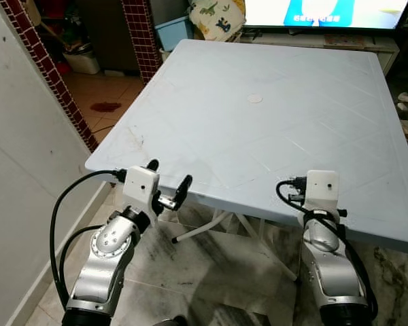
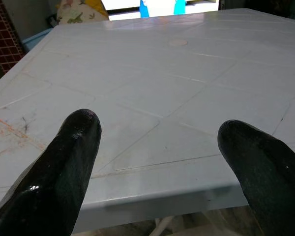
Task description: Hang keys on a hook
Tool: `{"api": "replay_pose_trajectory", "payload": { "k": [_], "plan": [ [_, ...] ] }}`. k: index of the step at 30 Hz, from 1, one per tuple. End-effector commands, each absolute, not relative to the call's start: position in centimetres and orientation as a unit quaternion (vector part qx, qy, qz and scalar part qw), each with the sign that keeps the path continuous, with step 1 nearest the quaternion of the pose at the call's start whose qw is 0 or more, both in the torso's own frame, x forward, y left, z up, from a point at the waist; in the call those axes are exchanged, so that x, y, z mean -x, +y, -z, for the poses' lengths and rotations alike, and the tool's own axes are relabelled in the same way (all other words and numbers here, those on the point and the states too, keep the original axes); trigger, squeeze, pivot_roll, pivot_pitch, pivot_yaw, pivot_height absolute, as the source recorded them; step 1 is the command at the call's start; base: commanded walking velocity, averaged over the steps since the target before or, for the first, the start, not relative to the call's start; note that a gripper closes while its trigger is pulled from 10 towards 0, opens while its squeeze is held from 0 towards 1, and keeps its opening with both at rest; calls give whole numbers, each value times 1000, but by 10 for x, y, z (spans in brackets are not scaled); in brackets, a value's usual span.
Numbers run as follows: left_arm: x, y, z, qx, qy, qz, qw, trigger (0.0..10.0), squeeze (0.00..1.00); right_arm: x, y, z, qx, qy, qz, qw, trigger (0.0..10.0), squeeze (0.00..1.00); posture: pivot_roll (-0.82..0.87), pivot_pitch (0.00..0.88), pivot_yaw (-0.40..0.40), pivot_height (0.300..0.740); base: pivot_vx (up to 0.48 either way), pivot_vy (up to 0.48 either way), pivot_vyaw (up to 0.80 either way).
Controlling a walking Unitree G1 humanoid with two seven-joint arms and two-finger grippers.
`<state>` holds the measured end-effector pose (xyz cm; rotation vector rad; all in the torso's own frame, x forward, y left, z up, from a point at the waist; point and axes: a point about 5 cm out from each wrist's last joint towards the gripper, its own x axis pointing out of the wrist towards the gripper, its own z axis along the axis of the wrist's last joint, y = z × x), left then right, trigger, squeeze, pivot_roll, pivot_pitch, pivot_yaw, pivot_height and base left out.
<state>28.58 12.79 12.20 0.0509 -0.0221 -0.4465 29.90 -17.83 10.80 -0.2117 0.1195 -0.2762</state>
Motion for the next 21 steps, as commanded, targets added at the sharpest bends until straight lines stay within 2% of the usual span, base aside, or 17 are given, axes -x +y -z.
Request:
{"api": "replay_pose_trajectory", "payload": {
  "k": [1,11,21],
  "plan": [
    [-283,129,-120,-31,-3,226,974,10000,0,-297,-172,-115,105,44,127,985,10000,1000,-105,130,117,740,0,0,0],
    [-277,131,-119,-35,6,237,971,10000,0,-276,-154,-118,113,35,88,989,10000,1000,-109,162,140,740,0,0,0],
    [-279,129,-120,-36,8,244,969,10000,0,-252,-161,-113,115,71,108,985,10000,1000,-125,167,139,740,0,0,0]
  ]
}}
